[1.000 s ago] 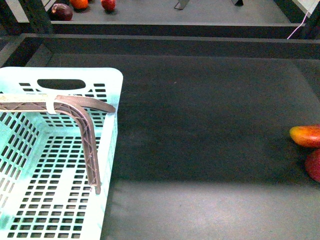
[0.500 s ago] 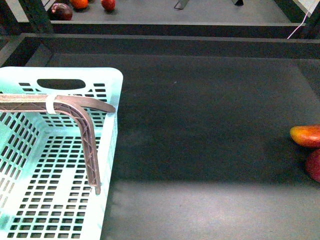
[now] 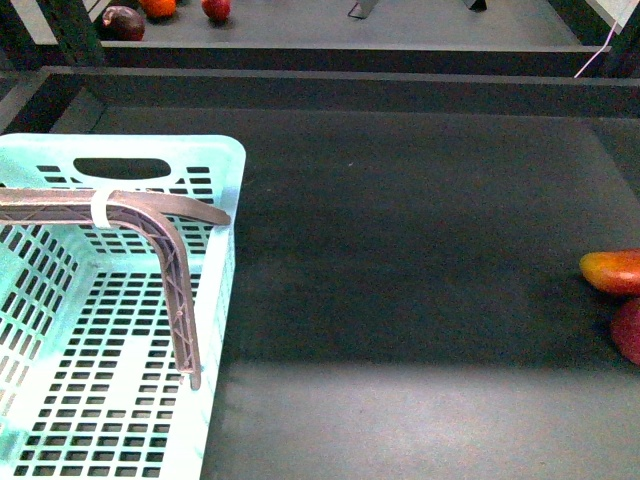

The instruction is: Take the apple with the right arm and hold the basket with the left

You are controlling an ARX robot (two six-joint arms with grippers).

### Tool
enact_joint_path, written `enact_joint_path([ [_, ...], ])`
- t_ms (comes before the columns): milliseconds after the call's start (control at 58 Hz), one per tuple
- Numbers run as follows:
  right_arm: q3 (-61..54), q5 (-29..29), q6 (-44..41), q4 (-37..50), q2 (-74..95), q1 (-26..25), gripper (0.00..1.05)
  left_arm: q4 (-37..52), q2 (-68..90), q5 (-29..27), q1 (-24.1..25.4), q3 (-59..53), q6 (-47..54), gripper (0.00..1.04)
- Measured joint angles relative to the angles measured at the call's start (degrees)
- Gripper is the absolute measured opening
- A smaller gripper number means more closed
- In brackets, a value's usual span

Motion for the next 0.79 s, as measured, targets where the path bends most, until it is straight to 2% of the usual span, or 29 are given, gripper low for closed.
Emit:
enact_joint_path([
  [276, 0.0, 0.0, 0.0, 0.0, 0.0, 0.0, 0.96, 0.0, 1.25, 0.26, 0.76, 0.0, 0.39, 0.43],
  [483, 0.0, 0.0, 0.0, 0.0, 0.0, 0.0, 0.96, -0.22, 1.33, 0.35, 0.74, 1.07, -0.81, 0.13],
  [793, 0.0, 0.0, 0.0, 0.0, 0.0, 0.0, 0.96, -2.82, -1.14, 1.31, -0.83, 1.97, -2.01, 0.1],
])
